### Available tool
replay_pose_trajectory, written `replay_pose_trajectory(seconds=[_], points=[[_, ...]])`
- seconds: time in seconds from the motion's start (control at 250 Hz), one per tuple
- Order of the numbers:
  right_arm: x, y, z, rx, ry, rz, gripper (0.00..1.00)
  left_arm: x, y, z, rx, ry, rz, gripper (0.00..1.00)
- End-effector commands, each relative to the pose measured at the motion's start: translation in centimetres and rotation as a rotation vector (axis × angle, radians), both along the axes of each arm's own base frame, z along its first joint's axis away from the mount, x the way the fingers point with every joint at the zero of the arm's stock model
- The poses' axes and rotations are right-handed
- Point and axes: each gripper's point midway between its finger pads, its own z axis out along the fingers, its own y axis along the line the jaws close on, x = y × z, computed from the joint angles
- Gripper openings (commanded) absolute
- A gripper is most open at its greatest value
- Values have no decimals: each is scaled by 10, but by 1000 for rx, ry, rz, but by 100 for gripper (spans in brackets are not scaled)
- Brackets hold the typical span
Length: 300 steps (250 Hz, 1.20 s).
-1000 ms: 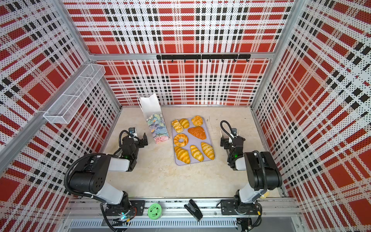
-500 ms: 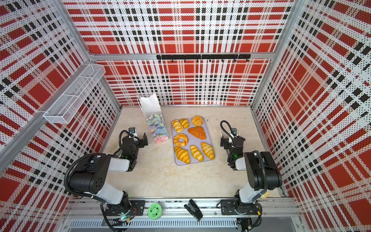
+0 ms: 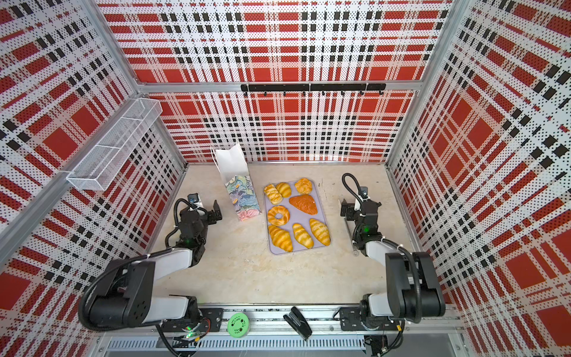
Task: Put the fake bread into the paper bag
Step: 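Reach the left gripper to the floral bag while the right moves over the tongs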
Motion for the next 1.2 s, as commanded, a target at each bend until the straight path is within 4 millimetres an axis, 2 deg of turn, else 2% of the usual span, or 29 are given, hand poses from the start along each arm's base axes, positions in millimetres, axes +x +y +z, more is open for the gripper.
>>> replay_pose_trajectory(seconds=[0.0,0.228,0.392,0.504,0.664,0.9,0.912,0.936,1.112,1.197], points=[[-3,4,7,60,78,14,100,-10,12,14,-77,37,72,99],[5,26,30,114,200,126,100,-35,12,56,-186,58,97,99],[4,23,50,110,250,102,100,-53,6,95,-206,97,85,99],[-1,23,58,114,269,104,100,-60,-6,122,-221,118,64,99],[-8,18,59,119,307,68,100,-60,-36,152,-208,165,20,99],[-11,9,57,102,338,17,100,-33,-67,160,-264,330,-19,99],[-11,8,56,98,343,12,100,-33,-76,161,-262,339,-41,99],[-12,7,56,89,349,5,100,-30,-80,160,-258,358,-40,99],[-13,-2,51,37,394,-26,99,-12,-86,145,-251,493,31,100],[-14,-5,48,26,407,-39,99,-3,-90,139,-271,531,37,96]])
